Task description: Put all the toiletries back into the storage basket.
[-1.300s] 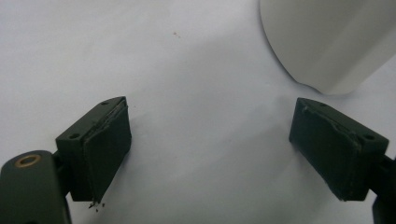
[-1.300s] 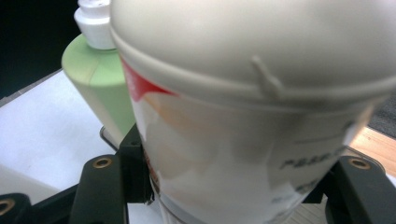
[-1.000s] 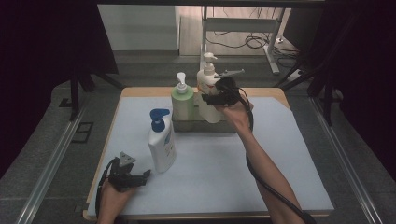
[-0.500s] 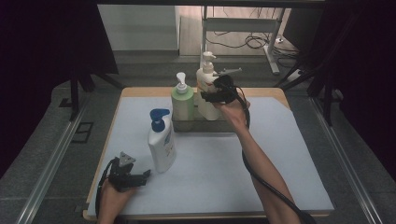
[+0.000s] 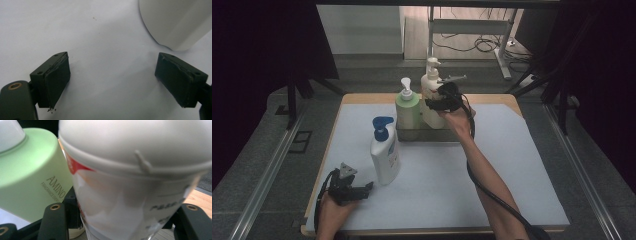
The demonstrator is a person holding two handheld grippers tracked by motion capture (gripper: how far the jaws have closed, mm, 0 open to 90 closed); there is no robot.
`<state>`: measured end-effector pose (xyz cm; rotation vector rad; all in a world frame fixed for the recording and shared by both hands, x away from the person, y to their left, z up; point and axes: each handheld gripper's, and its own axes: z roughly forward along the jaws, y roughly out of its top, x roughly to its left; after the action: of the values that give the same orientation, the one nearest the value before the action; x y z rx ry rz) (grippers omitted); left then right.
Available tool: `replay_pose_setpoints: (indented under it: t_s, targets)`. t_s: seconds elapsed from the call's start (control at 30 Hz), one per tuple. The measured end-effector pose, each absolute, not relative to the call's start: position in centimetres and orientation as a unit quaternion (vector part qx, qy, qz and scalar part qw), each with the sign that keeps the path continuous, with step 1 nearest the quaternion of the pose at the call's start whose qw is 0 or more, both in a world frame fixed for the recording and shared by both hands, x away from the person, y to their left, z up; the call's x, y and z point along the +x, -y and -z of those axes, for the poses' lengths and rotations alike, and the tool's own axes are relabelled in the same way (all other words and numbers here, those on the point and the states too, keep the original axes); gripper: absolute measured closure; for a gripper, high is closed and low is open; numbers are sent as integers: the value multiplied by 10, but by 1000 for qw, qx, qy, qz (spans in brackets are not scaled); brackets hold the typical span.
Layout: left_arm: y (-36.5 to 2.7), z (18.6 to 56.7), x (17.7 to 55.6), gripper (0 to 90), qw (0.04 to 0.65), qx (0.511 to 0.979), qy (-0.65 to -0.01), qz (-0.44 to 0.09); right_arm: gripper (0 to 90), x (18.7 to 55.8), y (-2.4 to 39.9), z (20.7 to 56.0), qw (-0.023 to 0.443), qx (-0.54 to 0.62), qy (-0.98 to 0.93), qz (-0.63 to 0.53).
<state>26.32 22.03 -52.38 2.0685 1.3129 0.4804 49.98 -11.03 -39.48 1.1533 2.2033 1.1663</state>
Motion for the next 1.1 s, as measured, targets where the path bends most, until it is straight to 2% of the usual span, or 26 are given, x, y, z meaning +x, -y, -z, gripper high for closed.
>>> replay_pose_setpoints:
  t_s: [0.6, 1.1]
  targets:
    - [-220, 524, 263, 128, 317, 786, -499, -183, 374, 492, 108, 430, 195, 418, -789, -406]
    - [-220, 524, 263, 128, 316, 786, -499, -183, 356, 475, 115, 438, 196, 414, -789, -410]
